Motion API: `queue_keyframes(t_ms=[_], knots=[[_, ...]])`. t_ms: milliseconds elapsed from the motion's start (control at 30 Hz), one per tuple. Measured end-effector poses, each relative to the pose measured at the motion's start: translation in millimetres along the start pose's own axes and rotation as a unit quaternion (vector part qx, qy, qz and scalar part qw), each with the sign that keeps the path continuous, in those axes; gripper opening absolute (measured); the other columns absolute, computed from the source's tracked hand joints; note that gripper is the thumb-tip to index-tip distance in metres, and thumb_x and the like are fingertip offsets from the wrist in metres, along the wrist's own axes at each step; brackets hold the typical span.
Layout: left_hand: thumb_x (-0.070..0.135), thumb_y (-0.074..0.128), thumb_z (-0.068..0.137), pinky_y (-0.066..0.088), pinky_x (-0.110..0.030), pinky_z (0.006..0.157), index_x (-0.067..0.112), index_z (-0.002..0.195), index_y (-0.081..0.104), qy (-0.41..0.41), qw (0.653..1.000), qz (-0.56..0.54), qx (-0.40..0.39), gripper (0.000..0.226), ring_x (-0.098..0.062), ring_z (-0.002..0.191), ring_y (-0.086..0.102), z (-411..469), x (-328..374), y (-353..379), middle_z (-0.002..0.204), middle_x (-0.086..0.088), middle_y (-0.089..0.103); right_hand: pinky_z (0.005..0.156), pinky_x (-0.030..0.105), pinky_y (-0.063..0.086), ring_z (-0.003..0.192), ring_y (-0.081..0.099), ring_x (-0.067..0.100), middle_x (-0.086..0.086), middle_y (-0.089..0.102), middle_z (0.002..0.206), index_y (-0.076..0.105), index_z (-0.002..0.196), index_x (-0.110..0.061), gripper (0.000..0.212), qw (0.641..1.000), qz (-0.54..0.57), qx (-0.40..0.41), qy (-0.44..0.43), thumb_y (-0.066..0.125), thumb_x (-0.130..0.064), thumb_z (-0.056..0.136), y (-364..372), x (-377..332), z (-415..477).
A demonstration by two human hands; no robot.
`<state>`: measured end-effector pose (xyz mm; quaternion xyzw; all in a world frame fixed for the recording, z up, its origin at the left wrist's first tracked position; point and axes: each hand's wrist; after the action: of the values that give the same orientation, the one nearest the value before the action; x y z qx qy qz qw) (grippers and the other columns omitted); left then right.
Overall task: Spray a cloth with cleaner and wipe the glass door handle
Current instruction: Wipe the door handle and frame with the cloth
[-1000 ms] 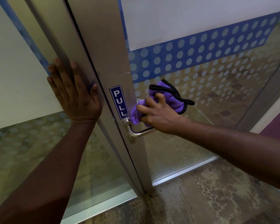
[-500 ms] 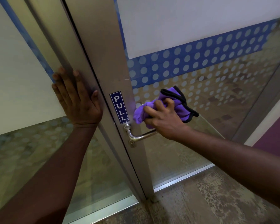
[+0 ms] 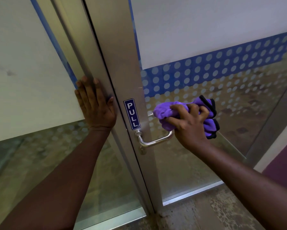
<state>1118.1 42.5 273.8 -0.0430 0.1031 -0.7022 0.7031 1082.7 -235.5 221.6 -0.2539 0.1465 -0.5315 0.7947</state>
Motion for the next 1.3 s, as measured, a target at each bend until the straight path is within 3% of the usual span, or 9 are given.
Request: queue_keyframes(t_ms=[100, 200, 267, 467, 700, 833, 1000, 1233, 1300], knots=[[0.030, 0.043, 0.096, 0.007, -0.047, 0.119, -0.007, 0.138, 0.035, -0.014, 1.000, -0.009, -0.012, 0.056, -0.048, 0.134, 0.023, 1, 4, -4, 0.141, -0.038, 0.036, 0.084, 0.041, 0.021, 0.109, 0.038, 0.031, 0.001, 0.062, 0.121, 0.072, 0.091, -0.031, 0.029, 0.999, 0.021, -0.012, 0.038, 0.049, -0.023, 0.077, -9, -2, -2], [0.029, 0.041, 0.098, 0.007, -0.048, 0.119, -0.007, 0.140, 0.033, -0.032, 0.998, -0.031, -0.033, 0.056, -0.048, 0.136, 0.020, 2, 8, -11, 0.144, -0.037, 0.032, 0.086, 0.040, 0.021, 0.108, 0.039, 0.031, -0.001, 0.061, 0.123, 0.072, 0.095, -0.034, 0.025, 0.996, 0.046, 0.005, 0.076, 0.065, -0.019, 0.075, -15, -5, -4], [0.029, 0.039, 0.100, 0.008, -0.048, 0.119, -0.005, 0.142, 0.030, -0.053, 0.995, -0.059, -0.054, 0.056, -0.047, 0.139, 0.017, 2, 11, -18, 0.147, -0.034, 0.027, 0.085, 0.040, 0.021, 0.105, 0.039, 0.030, -0.003, 0.061, 0.124, 0.072, 0.096, -0.036, 0.036, 0.991, 0.073, 0.010, 0.110, 0.078, -0.015, 0.067, -16, -11, -5], [0.018, 0.041, 0.099, 0.022, -0.054, 0.116, -0.011, 0.140, 0.031, -0.093, 0.978, -0.161, -0.095, 0.051, -0.039, 0.142, 0.019, -21, 25, -48, 0.149, -0.028, 0.028, 0.084, 0.041, 0.024, 0.101, 0.040, 0.030, -0.004, 0.060, 0.124, 0.073, 0.096, -0.037, 0.052, 0.978, 0.126, -0.010, 0.165, 0.078, -0.004, 0.057, -15, -32, -15], [-0.003, 0.052, 0.089, 0.034, -0.048, 0.108, -0.005, 0.131, 0.049, -0.052, 0.966, -0.176, -0.182, 0.042, -0.034, 0.135, 0.037, -63, 31, -73, 0.138, -0.021, 0.050, 0.084, 0.045, 0.030, 0.102, 0.037, 0.025, -0.006, 0.059, 0.123, 0.072, 0.100, -0.041, 0.050, 0.956, 0.211, -0.039, 0.202, 0.054, -0.014, 0.062, -16, -58, -19], [-0.016, 0.061, 0.076, 0.036, -0.042, 0.108, -0.005, 0.131, 0.050, -0.002, 0.946, -0.196, -0.259, 0.057, -0.032, 0.131, 0.045, -77, 28, -87, 0.136, -0.019, 0.052, 0.082, 0.044, 0.032, 0.099, 0.042, 0.027, -0.009, 0.058, 0.123, 0.070, 0.104, -0.047, 0.046, 0.943, 0.258, -0.100, 0.185, 0.064, -0.020, 0.068, -23, -71, -14], [0.000, 0.068, 0.080, 0.040, -0.044, 0.105, 0.002, 0.135, 0.047, -0.007, 0.937, -0.197, -0.289, 0.059, -0.029, 0.132, 0.043, -96, 26, -113, 0.138, -0.017, 0.050, 0.082, 0.048, 0.038, 0.096, 0.042, 0.026, -0.011, 0.057, 0.123, 0.068, 0.106, -0.050, 0.048, 0.931, 0.284, -0.175, 0.151, 0.072, -0.016, 0.073, -30, -84, -18], [0.004, 0.068, 0.076, 0.042, -0.038, 0.102, 0.014, 0.134, 0.043, -0.092, 0.934, -0.200, -0.281, 0.064, -0.026, 0.126, 0.048, -132, 23, -149, 0.136, -0.018, 0.050, 0.082, 0.035, 0.028, 0.101, 0.042, 0.022, -0.018, 0.050, 0.128, 0.060, 0.113, -0.058, 0.045, 0.897, 0.325, -0.276, 0.112, 0.068, -0.028, 0.079, -23, -111, -32], [0.003, 0.068, 0.075, 0.043, -0.038, 0.099, 0.015, 0.133, 0.043, -0.113, 0.933, -0.174, -0.293, 0.064, -0.026, 0.124, 0.048, -140, 10, -160, 0.134, -0.020, 0.052, 0.086, 0.036, 0.032, 0.106, 0.043, 0.023, -0.018, 0.049, 0.130, 0.058, 0.116, -0.058, 0.045, 0.875, 0.349, -0.323, 0.086, 0.068, -0.031, 0.080, -15, -127, -34]])
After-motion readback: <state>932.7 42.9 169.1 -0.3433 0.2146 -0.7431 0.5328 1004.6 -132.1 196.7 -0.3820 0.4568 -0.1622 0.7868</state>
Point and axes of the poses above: each hand's wrist, its own z-axis towards the middle knuckle, its own y-axis out of the palm, x = y × z
